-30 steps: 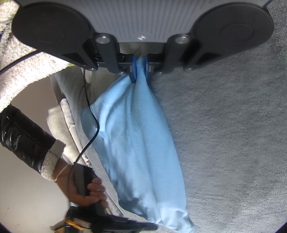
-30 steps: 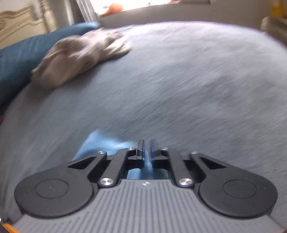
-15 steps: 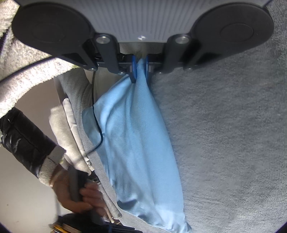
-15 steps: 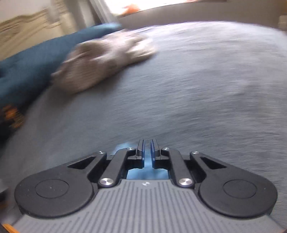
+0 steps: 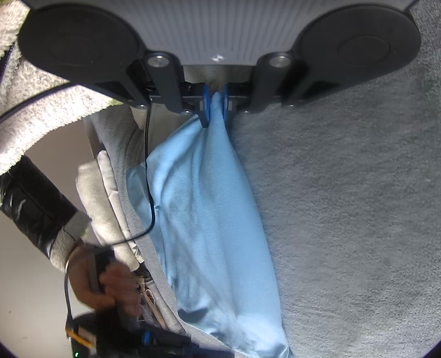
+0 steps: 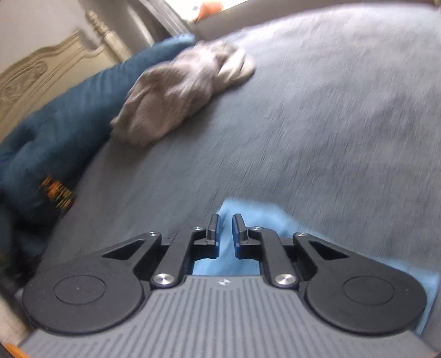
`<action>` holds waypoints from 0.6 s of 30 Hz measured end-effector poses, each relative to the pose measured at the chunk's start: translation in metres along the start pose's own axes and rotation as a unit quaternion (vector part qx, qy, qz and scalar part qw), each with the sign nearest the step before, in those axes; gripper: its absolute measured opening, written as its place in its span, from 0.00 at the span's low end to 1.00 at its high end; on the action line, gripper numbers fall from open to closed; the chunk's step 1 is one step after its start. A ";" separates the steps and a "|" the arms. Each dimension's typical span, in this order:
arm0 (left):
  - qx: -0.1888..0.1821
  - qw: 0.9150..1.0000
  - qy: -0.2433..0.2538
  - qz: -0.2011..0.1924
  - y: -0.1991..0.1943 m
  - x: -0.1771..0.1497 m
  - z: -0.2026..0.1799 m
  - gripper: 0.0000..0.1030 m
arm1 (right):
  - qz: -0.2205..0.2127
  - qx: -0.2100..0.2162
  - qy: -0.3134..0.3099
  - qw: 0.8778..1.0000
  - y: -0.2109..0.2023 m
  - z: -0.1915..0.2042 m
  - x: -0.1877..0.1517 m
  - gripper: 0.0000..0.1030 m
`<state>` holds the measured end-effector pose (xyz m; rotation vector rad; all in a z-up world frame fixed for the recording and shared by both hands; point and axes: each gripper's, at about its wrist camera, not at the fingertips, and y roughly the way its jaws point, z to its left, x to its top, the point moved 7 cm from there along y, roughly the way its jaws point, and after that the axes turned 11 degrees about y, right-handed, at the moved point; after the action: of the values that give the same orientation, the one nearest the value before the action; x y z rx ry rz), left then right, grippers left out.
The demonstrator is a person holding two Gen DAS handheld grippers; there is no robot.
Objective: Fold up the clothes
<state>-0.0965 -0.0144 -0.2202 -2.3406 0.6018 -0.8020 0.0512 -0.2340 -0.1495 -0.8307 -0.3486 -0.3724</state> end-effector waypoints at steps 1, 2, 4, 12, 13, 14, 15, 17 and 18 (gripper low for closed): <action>0.000 1.000 0.001 0.000 0.000 0.000 0.001 0.11 | 0.023 0.000 0.005 1.000 0.002 -0.005 -0.010 0.10; 0.000 1.000 0.002 0.000 0.000 0.000 0.000 0.11 | 0.035 -0.019 0.007 0.999 0.010 -0.013 -0.012 0.10; 0.001 1.000 0.004 0.002 -0.001 0.000 0.000 0.11 | 0.030 -0.045 0.030 0.998 0.018 -0.033 -0.011 0.03; 0.005 1.000 0.004 0.004 0.001 -0.002 0.000 0.11 | -0.049 -0.054 0.027 0.997 -0.031 -0.030 0.009 0.10; 0.005 1.000 0.004 0.005 0.001 -0.002 0.000 0.11 | -0.026 -0.046 0.006 0.999 -0.028 -0.022 -0.001 0.10; 0.005 1.000 0.005 0.005 0.001 -0.003 0.000 0.11 | -0.002 -0.039 -0.014 0.999 -0.026 -0.015 -0.011 0.10; 0.005 1.000 0.005 0.006 0.001 -0.003 0.000 0.11 | 0.004 -0.065 -0.037 0.997 -0.021 -0.015 -0.019 0.10; 0.005 1.000 0.007 0.005 -0.002 0.000 -0.001 0.11 | -0.010 -0.118 -0.053 0.992 -0.025 -0.029 -0.023 0.08; 0.005 1.000 0.007 0.005 0.000 0.001 -0.004 0.11 | -0.028 -0.145 -0.047 0.988 -0.034 -0.041 -0.019 0.05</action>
<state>-0.0981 -0.0167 -0.2177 -2.3224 0.6129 -0.8155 0.0254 -0.2828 -0.1617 -1.1282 -0.4113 -0.4450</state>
